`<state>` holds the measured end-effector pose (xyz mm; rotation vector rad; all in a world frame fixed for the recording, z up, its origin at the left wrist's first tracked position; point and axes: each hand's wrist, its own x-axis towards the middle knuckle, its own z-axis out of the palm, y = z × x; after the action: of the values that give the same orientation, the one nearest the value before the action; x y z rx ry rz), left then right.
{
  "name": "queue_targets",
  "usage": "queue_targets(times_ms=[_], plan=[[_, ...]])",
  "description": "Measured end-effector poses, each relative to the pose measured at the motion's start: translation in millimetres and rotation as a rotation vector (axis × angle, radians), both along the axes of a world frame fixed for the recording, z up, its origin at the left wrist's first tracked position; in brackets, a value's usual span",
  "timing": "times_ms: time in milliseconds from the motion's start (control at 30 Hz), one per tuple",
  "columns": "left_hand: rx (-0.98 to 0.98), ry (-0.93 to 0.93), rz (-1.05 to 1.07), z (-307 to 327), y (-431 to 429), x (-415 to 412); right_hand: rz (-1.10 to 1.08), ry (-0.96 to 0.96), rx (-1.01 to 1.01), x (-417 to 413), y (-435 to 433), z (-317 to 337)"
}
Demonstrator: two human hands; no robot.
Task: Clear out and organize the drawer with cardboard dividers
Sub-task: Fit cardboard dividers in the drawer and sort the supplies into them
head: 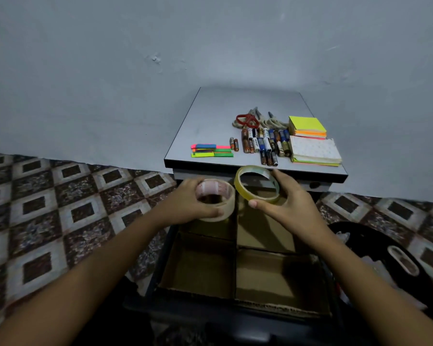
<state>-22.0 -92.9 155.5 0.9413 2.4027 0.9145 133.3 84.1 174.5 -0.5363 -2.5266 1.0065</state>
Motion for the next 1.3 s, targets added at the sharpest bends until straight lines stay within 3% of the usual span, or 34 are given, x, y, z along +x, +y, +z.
queue_targets(times_ms=[200, 433, 633, 933, 1100, 1300], plan=[[-0.066, -0.074, 0.108, -59, 16, 1, -0.02, -0.054, -0.023, 10, -5, -27], [-0.21, -0.126, 0.218, -64, 31, 6, -0.029, -0.068, -0.024, 8, -8, -36], [-0.395, -0.097, 0.16, -68, 44, 5, -0.024, -0.079, -0.035, 3, -10, -39], [-0.628, -0.042, -0.111, -68, 47, -5, -0.021, -0.108, -0.031, -2, -12, -45], [-0.335, -0.059, 0.03, -64, 31, -11, -0.003, -0.113, -0.013, -9, -15, -50], [0.218, 0.261, 0.205, -61, -18, 7, 0.082, -0.214, 0.041, -30, -24, -64]])
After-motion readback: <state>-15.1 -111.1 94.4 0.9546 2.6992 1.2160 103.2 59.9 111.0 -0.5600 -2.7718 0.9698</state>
